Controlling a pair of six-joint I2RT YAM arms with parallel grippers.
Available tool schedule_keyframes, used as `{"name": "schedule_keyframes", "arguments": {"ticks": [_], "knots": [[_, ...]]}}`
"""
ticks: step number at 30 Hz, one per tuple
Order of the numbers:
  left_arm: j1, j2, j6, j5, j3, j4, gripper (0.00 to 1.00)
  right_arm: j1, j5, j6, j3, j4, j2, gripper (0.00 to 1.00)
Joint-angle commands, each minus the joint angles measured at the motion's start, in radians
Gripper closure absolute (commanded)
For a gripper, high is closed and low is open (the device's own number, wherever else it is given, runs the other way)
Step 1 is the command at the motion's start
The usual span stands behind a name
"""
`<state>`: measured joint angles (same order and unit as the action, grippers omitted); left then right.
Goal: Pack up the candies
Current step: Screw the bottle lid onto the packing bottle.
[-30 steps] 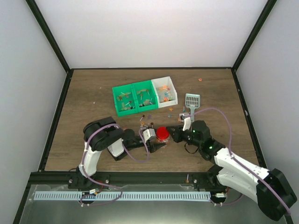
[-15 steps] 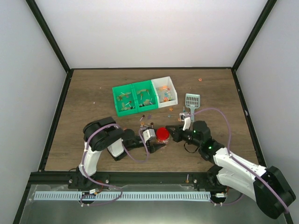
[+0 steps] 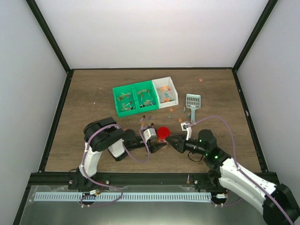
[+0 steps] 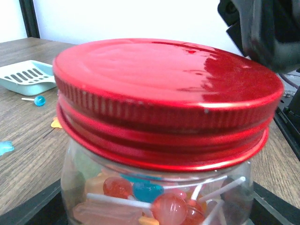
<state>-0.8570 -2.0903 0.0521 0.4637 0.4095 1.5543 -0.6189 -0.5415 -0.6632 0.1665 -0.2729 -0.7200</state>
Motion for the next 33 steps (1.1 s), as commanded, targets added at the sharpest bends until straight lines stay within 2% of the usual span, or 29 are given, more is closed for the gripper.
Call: {"name": "schedule_keyframes", "arguments": {"ticks": [1,3,6,11,18,29,33], "knots": [[0.005,-0.135,0.057,-0.013,-0.092,0.181,0.45,-0.004,0.119,-0.016,0.018,0.128,0.135,0.8],[0.006,-0.153,0.055,-0.006,-0.105,0.215,0.45,-0.004,0.177,-0.003,0.057,0.169,0.162,0.77],[0.006,-0.165,0.051,0.0,-0.11,0.217,0.45,-0.001,0.234,0.038,0.114,0.191,0.119,0.75],[0.007,-0.158,0.038,0.009,-0.113,0.217,0.45,0.006,0.235,0.076,0.164,0.138,-0.047,0.78],[0.006,-0.157,0.028,0.014,-0.117,0.218,0.44,0.014,0.216,0.115,0.213,0.092,-0.167,0.79],[0.011,-0.156,0.038,-0.007,-0.118,0.217,0.44,0.018,0.06,0.086,0.154,0.038,-0.207,0.79],[0.016,-0.158,0.057,-0.018,-0.113,0.217,0.45,0.018,0.007,0.04,0.085,0.014,-0.16,0.86]]}}
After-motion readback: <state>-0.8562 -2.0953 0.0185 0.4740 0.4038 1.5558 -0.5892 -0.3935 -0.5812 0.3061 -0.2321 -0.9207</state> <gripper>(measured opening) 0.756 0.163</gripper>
